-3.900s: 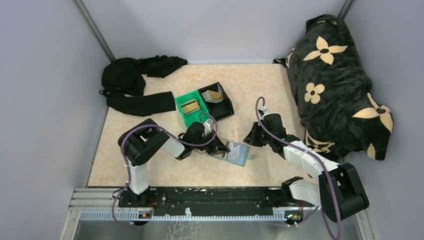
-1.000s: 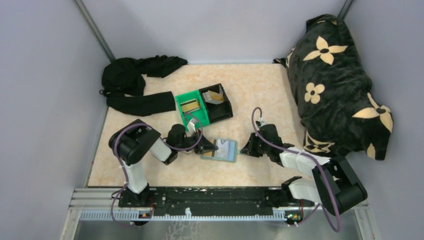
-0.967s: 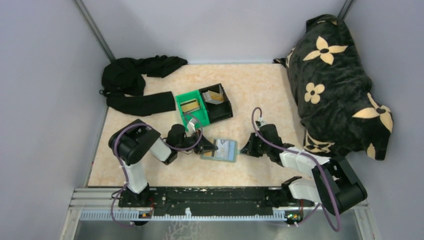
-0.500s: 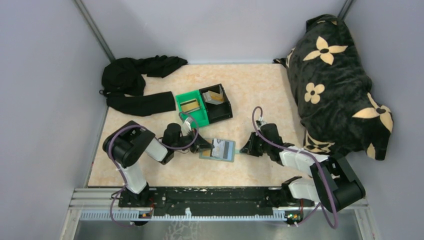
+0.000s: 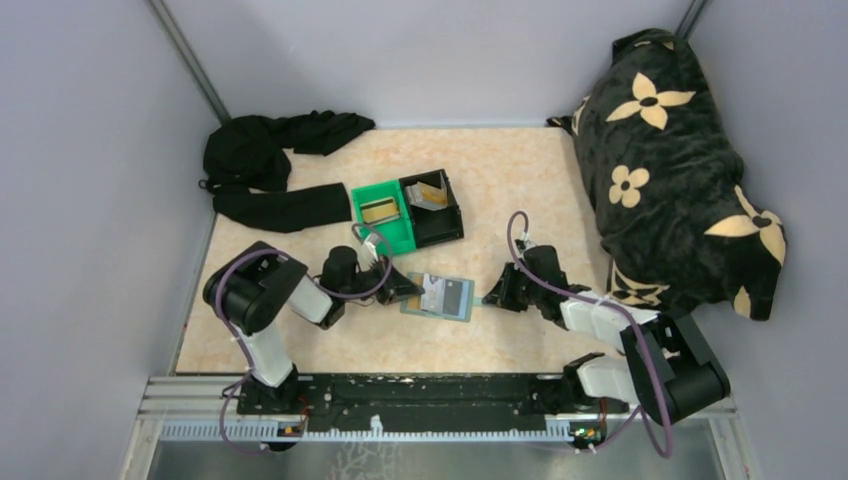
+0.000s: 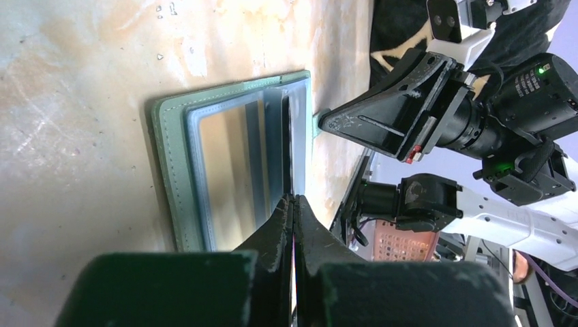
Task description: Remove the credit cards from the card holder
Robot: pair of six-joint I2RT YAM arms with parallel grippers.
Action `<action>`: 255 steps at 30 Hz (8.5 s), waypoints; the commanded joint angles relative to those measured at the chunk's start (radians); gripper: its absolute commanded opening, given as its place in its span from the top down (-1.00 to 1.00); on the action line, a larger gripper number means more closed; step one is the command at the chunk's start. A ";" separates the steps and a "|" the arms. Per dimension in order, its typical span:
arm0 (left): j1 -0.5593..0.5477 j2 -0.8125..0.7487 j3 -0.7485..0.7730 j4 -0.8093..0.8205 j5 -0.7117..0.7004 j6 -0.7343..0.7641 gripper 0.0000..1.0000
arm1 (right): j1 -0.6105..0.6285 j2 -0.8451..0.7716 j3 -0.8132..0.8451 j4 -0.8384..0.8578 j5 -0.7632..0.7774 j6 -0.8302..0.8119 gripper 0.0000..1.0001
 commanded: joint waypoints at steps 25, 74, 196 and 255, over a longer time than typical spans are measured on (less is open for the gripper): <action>0.031 -0.511 0.266 -0.787 -0.163 0.329 1.00 | -0.015 0.032 0.119 -0.066 0.077 -0.083 1.00; 0.214 -0.416 0.482 -0.650 0.379 0.246 1.00 | 0.012 0.232 0.586 0.399 -0.497 0.028 -0.02; 0.039 -0.712 0.072 -0.113 -0.265 0.142 1.00 | -0.003 0.212 0.416 0.987 -0.439 0.440 1.00; 0.388 -0.035 0.967 -1.515 -0.121 0.715 1.00 | -0.193 0.390 0.230 1.453 -0.567 0.675 0.43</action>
